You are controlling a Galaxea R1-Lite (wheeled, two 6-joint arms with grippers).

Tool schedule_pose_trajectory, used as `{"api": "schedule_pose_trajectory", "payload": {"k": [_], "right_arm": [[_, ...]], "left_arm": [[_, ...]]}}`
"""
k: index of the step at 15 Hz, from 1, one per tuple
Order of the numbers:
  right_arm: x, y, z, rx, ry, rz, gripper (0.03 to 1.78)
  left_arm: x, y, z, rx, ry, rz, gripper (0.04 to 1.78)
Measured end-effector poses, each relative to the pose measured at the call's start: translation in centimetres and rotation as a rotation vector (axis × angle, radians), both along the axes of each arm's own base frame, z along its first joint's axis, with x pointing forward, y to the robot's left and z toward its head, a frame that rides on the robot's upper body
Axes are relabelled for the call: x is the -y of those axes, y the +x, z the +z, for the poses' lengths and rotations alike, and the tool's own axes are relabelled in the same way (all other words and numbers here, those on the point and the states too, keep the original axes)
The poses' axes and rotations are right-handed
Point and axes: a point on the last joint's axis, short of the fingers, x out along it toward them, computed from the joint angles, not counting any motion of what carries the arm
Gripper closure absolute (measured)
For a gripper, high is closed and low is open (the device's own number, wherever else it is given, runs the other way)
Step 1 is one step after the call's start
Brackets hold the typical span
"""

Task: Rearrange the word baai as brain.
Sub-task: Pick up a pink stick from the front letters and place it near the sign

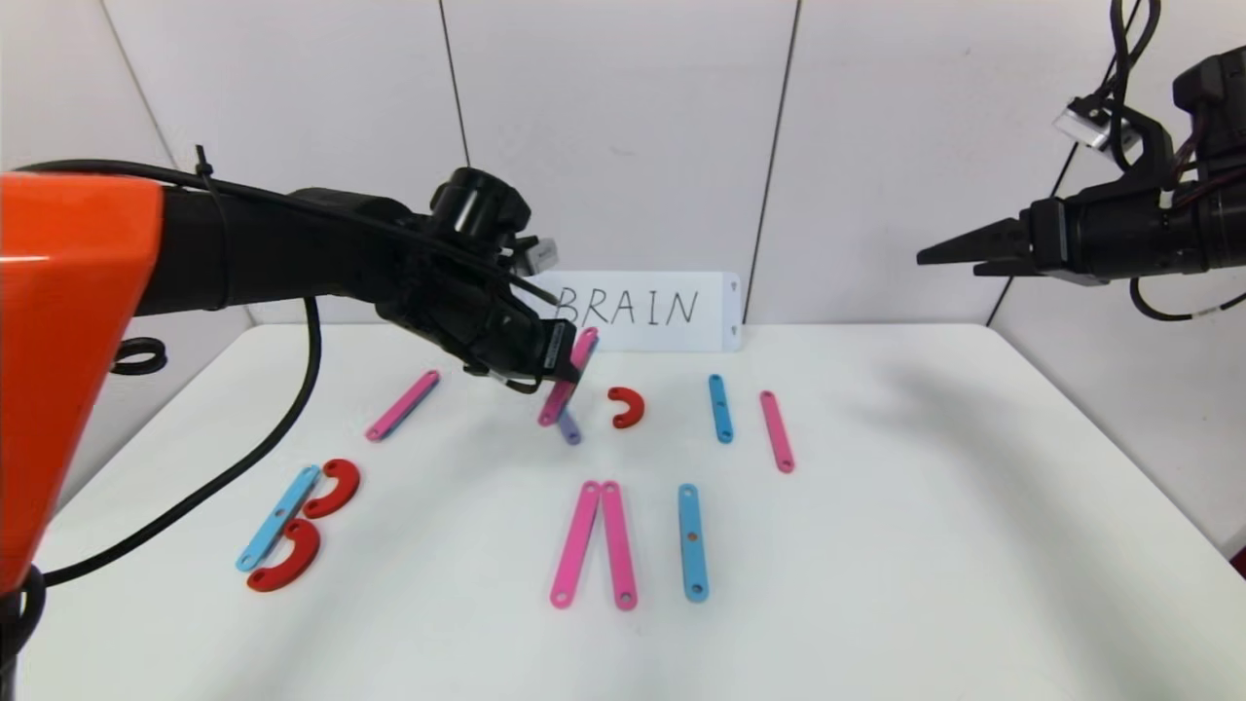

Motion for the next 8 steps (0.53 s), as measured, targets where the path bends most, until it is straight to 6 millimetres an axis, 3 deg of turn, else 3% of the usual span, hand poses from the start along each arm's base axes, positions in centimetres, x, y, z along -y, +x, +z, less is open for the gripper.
{"api": "schedule_pose_trajectory", "payload": {"k": [8], "right_arm": [[0.1,-0.1,0.2,0.006,0.0,-0.003,0.08]], "left_arm": [[5.6,2.4,-2.4,0.083,-0.04,-0.092,1.52]]}}
